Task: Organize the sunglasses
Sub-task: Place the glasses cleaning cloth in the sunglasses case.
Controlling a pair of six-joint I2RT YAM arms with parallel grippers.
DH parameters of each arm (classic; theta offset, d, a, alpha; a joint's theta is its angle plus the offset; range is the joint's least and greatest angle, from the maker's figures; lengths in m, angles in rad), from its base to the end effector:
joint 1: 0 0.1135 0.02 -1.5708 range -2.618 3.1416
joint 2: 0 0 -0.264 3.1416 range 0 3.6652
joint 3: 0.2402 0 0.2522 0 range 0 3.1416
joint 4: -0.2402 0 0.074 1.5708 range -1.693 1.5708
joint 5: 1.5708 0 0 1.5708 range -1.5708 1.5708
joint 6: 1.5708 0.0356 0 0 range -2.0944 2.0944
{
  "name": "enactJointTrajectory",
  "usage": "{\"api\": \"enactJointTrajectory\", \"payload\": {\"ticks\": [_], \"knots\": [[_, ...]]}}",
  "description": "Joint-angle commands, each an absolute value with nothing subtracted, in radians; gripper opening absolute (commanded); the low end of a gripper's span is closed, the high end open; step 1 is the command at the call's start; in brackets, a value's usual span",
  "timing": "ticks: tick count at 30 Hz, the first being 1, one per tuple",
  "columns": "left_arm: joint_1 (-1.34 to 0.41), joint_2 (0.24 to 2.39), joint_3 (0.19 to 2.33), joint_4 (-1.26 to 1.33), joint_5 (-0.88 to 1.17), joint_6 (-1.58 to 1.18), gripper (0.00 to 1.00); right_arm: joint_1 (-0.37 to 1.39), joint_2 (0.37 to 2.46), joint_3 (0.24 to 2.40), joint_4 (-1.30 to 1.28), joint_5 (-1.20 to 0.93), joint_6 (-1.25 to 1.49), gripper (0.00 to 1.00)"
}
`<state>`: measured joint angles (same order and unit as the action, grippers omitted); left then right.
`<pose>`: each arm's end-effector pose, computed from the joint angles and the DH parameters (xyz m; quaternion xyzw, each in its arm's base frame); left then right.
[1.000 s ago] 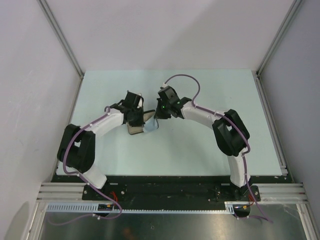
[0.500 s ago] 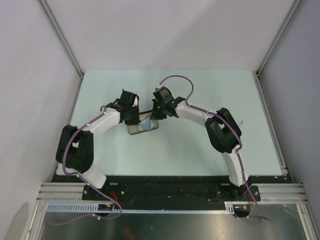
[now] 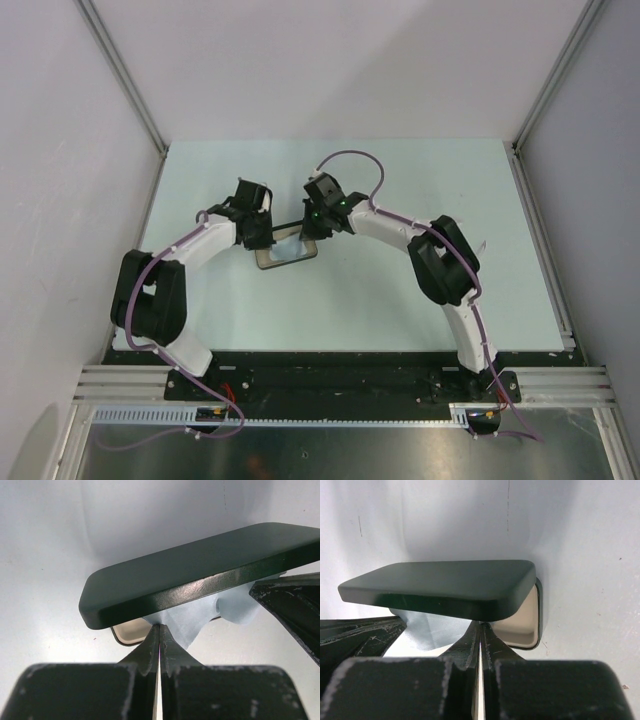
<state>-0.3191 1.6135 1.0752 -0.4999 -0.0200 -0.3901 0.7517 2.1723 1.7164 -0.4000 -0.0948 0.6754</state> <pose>0.3117 -0.1022 0.2088 -0.0369 0.9640 -0.0823 0.2501 0.3538 0.3354 0.1945 -0.0523 0.9344 0.2623 0.2352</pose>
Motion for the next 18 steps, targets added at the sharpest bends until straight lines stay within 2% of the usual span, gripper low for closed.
{"api": "enactJointTrajectory", "payload": {"ticks": [1,18], "knots": [[-0.311,1.606,1.072,-0.508,-0.031,-0.368,0.00,0.755,2.194,1.778,-0.422,-0.081,0.653,0.00],[-0.311,1.652,1.071,-0.518,-0.080,-0.387,0.00,0.765,2.223,1.782,-0.445,0.037,0.595,0.00]]}}
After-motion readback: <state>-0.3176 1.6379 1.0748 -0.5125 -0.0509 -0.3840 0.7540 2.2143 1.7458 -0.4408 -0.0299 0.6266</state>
